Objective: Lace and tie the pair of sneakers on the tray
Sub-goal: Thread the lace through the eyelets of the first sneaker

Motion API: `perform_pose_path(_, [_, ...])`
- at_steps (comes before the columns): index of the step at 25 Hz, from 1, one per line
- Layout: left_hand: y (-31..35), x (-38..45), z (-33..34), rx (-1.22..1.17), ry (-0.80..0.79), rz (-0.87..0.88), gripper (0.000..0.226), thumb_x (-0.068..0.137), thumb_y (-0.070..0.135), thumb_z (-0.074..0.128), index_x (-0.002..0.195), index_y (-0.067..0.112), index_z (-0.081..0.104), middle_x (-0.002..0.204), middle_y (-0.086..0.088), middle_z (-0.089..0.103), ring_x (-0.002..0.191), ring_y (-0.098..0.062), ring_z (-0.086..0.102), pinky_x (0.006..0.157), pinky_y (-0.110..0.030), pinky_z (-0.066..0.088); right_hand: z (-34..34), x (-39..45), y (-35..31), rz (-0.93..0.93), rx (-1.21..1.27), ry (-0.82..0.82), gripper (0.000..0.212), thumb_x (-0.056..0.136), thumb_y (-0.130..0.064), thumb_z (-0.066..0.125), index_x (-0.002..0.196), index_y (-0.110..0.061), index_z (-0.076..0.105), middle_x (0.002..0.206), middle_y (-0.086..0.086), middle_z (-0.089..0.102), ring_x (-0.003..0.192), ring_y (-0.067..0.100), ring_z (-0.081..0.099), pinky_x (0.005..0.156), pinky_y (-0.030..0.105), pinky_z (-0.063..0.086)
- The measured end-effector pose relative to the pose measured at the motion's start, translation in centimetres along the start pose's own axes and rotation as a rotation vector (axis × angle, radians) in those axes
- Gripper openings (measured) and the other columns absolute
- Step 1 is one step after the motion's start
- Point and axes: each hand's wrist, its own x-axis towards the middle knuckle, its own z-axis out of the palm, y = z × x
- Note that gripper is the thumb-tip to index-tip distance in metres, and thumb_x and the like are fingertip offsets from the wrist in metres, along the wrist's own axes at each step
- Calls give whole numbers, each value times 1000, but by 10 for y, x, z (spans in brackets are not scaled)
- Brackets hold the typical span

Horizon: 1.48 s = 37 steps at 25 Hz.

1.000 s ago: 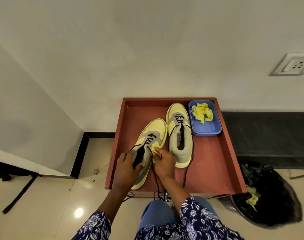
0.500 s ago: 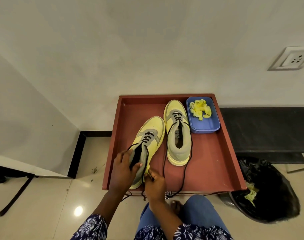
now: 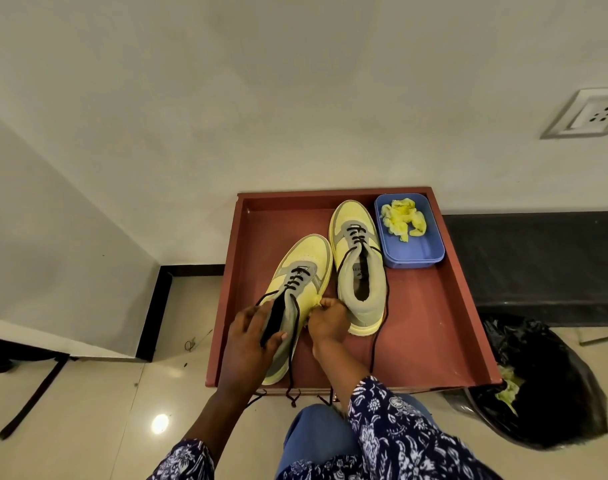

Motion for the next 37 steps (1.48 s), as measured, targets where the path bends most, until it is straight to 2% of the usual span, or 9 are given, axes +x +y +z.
perform_pose_path(6, [-5,0,3,2,17,23,62,87,33,61,141,22,35,137,-9,43,121,-21,43,84,-17,31,-4,-33,11,-147,-125,-113,34,90,-1,45,123,-4,55,121,15,62,112,31,57,91,32,45])
perform_pose_path(11, [-6,3,5,-2,4,63,57,87,31,61,138,13,41,140,-10,43,128,-26,38,95,-23,28,-9,-66,42,-202,-60,-254,29,89,2,48,114,-7,59,102,1,62,96,18,59,82,19,45])
perform_pose_path(15, [0,15,5,47,-16,107,51,89,17,57,136,7,41,142,-10,40,132,-27,34,107,-33,33,-10,-54,46,-136,-17,-253,24,87,3,50,105,-9,61,99,6,67,91,21,61,86,31,52])
perform_pose_path(18, [2,27,5,117,-6,286,53,84,7,61,135,10,45,139,-14,46,124,-31,45,96,-40,47,-8,-41,35,-85,-14,-179,28,87,-1,51,113,-10,58,107,5,65,98,21,60,91,33,51])
perform_pose_path(22, [-6,33,10,198,-6,392,35,88,20,57,122,13,59,124,-14,61,103,-32,63,71,-38,60,-6,-27,15,-219,-56,-83,30,85,0,51,112,-9,61,112,9,66,105,25,60,96,37,48])
perform_pose_path(25, [-2,31,9,208,31,398,54,98,39,23,114,10,65,116,-14,65,98,-30,65,72,-33,57,-6,-19,-4,-381,-201,-21,30,85,0,51,111,-7,65,112,13,65,106,26,59,94,29,43])
perform_pose_path(30, [-5,30,11,201,31,364,46,91,33,33,116,10,64,118,-12,65,101,-30,65,75,-35,58,-7,-18,-14,-667,-333,-64,35,87,-13,43,112,1,63,111,20,62,104,30,58,94,28,43])
perform_pose_path(33, [-2,28,10,206,67,394,61,98,44,18,113,8,66,114,-12,67,98,-27,67,75,-30,57,-12,-30,6,-691,-268,-127,31,91,-14,43,112,-5,64,111,11,63,99,13,55,94,20,44])
perform_pose_path(37, [-10,33,14,232,93,442,33,85,19,58,112,3,65,115,-15,66,95,-31,67,70,-33,58,-19,-40,37,-717,-231,-113,34,88,-13,44,114,-9,65,115,7,64,102,7,55,92,3,35])
